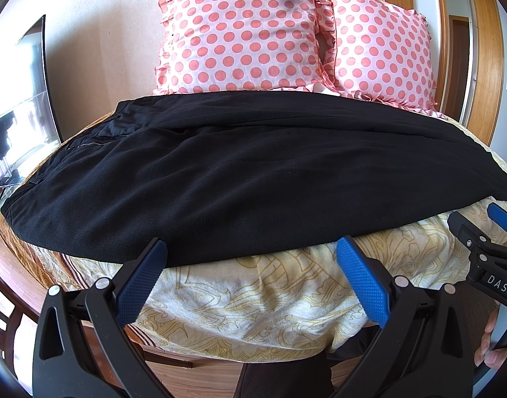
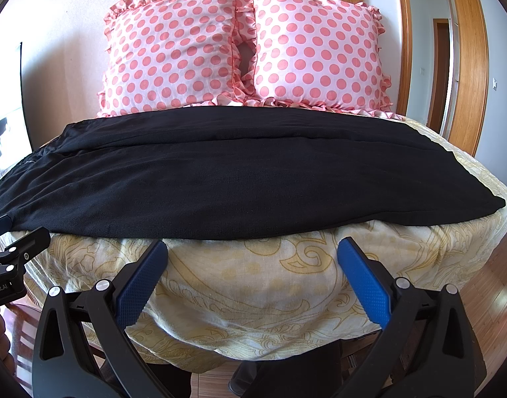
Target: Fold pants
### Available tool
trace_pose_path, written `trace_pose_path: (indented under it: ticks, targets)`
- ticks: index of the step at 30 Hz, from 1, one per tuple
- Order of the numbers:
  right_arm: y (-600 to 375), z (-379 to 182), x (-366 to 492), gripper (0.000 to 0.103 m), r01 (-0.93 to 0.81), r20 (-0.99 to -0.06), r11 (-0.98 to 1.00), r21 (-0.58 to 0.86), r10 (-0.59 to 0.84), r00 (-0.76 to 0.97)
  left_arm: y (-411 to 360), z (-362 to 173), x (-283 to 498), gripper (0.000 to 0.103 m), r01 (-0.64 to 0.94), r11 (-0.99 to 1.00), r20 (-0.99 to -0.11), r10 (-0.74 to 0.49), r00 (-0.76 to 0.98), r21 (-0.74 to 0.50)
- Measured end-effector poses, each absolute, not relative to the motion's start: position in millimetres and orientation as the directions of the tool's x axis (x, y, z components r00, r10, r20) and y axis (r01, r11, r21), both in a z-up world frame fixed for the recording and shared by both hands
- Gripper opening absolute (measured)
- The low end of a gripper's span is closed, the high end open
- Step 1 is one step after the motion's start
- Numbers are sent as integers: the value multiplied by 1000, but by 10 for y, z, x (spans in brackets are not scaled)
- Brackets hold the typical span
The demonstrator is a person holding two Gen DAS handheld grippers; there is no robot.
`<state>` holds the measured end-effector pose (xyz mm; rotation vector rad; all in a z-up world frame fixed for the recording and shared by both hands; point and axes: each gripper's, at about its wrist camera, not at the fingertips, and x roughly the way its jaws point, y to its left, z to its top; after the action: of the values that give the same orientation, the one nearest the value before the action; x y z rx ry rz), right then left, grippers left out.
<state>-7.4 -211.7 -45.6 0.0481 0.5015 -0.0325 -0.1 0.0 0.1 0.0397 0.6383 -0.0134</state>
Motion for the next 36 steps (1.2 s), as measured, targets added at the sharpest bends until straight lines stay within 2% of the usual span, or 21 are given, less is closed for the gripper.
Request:
trace_pose_path:
  ticks: [28,36]
  targets:
    - [-2112,-450,-76,102,41,-486,998,37,-18,874,1,1,1,101,25,999,-597,-1,802,32]
    - [-2280,-405,-41,102,-13,-504,999,37,30,863,7,20,-35,101,31,999,-600,0,800,41]
